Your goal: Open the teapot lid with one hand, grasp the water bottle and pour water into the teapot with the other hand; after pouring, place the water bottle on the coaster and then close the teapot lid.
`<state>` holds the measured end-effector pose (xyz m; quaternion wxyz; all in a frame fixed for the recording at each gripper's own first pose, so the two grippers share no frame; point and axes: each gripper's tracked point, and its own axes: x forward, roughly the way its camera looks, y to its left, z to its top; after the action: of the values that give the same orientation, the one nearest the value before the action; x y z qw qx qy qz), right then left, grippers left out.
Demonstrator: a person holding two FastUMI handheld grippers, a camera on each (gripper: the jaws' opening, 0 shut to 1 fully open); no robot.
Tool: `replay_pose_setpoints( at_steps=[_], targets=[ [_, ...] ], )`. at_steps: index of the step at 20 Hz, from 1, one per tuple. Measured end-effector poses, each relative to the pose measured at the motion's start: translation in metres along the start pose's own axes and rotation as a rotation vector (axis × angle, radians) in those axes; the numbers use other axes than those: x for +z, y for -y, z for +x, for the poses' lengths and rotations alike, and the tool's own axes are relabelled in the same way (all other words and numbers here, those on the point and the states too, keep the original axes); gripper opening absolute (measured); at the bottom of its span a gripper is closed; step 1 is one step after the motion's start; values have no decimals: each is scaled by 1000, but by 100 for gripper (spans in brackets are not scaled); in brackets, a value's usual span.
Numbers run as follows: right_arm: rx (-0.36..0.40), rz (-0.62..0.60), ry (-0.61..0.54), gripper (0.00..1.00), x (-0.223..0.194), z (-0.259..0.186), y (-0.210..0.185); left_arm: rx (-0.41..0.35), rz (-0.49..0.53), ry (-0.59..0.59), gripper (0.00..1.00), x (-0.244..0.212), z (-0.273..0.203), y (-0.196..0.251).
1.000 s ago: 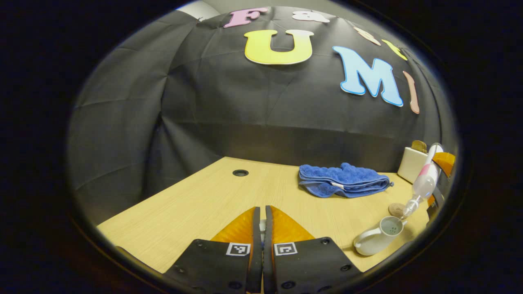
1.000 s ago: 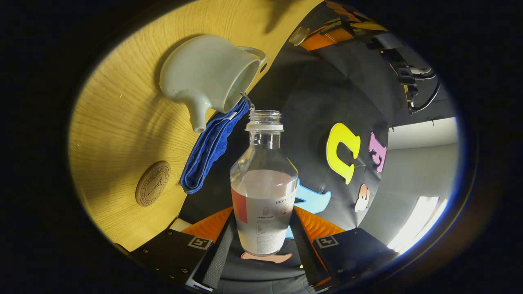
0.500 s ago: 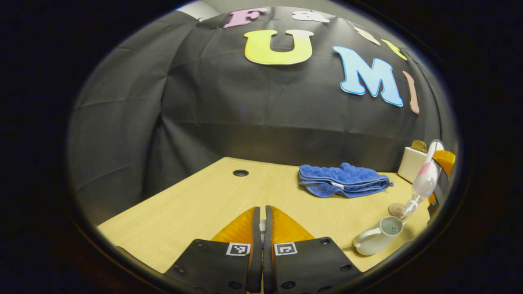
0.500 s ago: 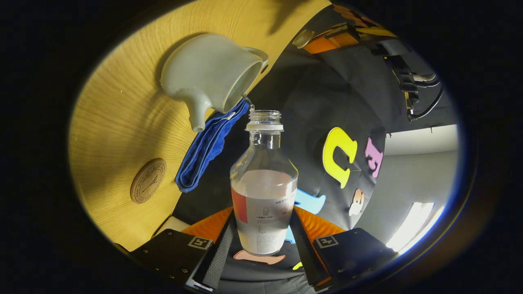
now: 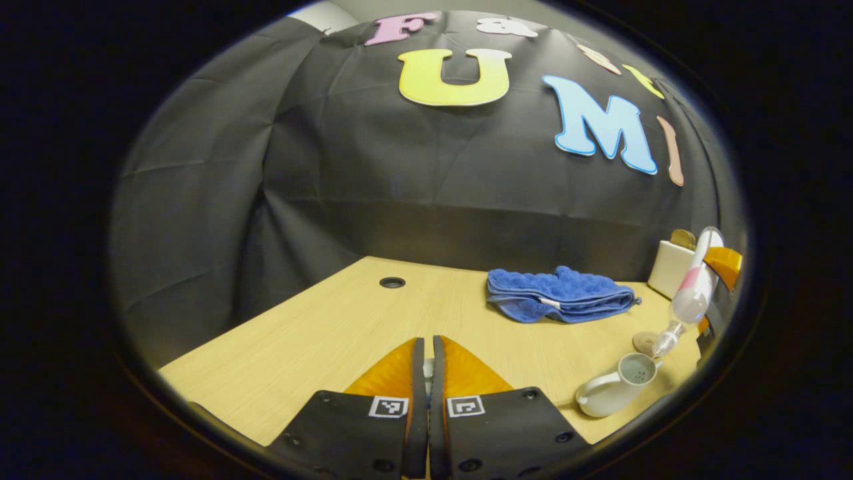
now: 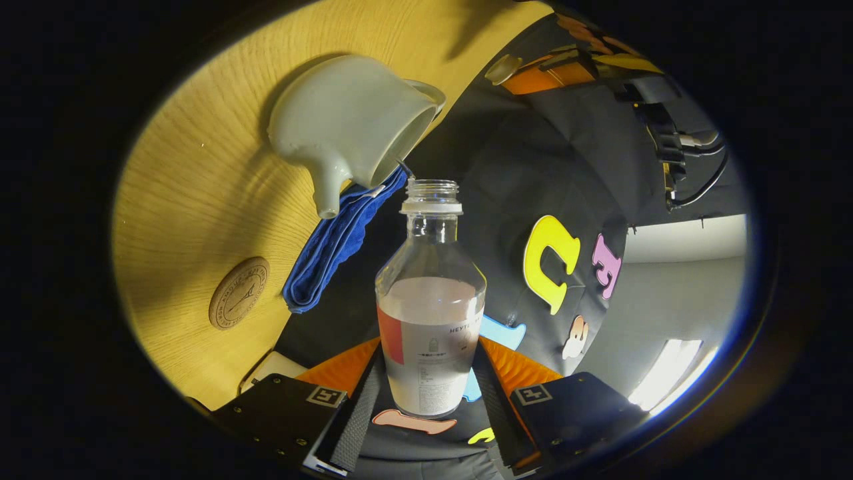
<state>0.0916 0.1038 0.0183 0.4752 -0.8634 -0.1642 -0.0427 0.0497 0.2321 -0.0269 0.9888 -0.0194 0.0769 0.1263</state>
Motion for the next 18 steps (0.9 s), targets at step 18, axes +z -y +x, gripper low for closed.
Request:
replay_pose_setpoints(
  at_steps=[18],
  targets=[
    [58, 93, -2, 76, -3, 3, -7, 1, 4, -6, 8, -1, 0, 1]
  ],
)
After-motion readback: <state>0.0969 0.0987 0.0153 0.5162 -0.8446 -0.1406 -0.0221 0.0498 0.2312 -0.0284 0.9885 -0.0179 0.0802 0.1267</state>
